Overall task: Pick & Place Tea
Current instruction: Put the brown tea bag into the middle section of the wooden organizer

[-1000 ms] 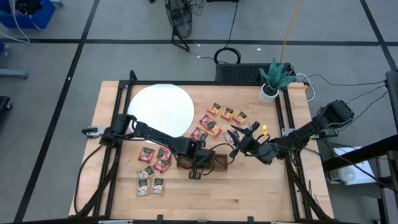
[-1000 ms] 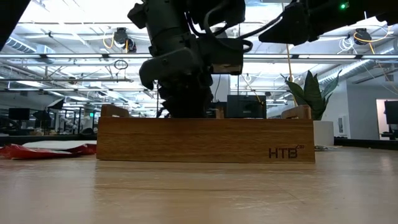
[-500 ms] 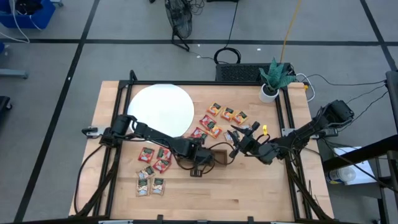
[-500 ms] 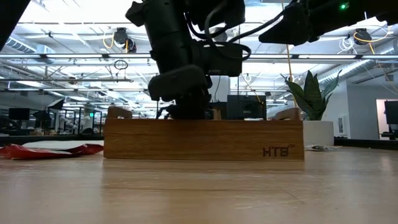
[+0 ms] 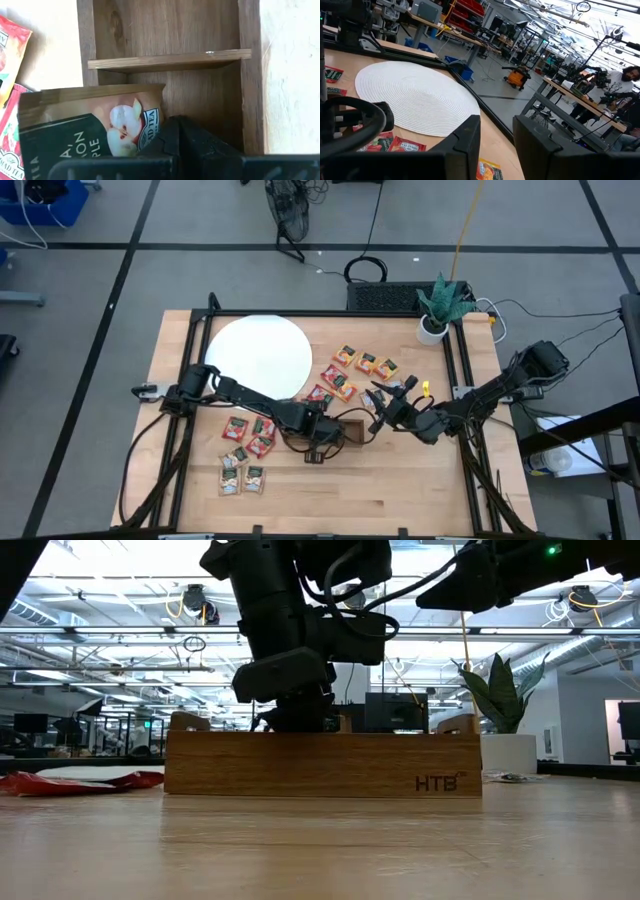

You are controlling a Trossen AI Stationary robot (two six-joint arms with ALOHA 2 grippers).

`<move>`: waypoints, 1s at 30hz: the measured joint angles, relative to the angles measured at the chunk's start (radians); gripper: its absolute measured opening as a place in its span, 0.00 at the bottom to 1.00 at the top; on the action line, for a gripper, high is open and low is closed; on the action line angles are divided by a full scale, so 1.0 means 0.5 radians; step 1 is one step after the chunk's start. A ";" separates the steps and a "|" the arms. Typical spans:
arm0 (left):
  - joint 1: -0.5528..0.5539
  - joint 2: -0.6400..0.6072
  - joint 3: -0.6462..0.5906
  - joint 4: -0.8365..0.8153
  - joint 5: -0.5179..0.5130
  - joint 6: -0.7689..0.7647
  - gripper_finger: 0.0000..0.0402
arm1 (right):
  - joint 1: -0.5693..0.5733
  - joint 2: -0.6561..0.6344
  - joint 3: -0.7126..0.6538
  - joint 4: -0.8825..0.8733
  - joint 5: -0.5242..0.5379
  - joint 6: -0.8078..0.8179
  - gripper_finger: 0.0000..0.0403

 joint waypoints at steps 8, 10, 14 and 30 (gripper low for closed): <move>-0.012 -0.060 -0.001 -0.001 -0.200 0.006 0.04 | 0.000 0.000 0.000 0.001 0.000 0.001 0.26; -0.014 -0.075 0.000 0.010 -0.245 0.006 0.04 | 0.000 0.000 0.000 0.000 0.000 0.001 0.26; -0.014 -0.074 0.001 0.000 -0.247 0.007 0.04 | 0.000 0.000 -0.001 -0.001 -0.001 0.044 0.26; -0.082 -0.131 0.042 -0.022 -0.211 0.160 0.04 | 0.000 0.000 -0.002 -0.021 0.002 0.055 0.26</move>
